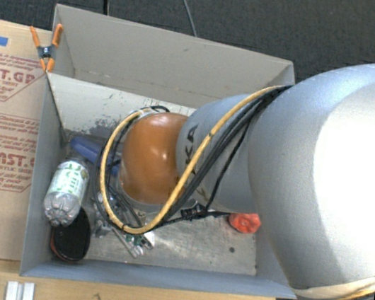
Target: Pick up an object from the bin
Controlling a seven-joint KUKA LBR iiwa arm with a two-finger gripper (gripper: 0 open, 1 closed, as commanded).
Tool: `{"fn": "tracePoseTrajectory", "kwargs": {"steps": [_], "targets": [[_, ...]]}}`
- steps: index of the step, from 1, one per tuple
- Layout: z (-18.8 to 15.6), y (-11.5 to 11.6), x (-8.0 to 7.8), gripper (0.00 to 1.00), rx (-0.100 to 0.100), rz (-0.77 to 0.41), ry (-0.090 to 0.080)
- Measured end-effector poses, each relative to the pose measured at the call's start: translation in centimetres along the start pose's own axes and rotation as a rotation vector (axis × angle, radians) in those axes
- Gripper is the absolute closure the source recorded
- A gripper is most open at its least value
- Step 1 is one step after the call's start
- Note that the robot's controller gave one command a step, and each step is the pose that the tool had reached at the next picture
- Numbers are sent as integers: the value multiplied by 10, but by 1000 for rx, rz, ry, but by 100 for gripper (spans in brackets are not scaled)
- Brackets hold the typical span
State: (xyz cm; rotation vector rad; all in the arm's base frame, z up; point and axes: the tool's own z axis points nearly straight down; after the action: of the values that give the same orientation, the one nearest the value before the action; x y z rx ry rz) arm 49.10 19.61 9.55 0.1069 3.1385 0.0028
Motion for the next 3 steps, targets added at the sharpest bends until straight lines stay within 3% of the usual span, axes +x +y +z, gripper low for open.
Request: {"fn": "tracePoseTrajectory", "kwargs": {"steps": [1,2,3], "targets": [[1,0,1,0,1,0,3],[1,-1,1,100,1,1,2],[1,0,1,0,1,1,2]]}}
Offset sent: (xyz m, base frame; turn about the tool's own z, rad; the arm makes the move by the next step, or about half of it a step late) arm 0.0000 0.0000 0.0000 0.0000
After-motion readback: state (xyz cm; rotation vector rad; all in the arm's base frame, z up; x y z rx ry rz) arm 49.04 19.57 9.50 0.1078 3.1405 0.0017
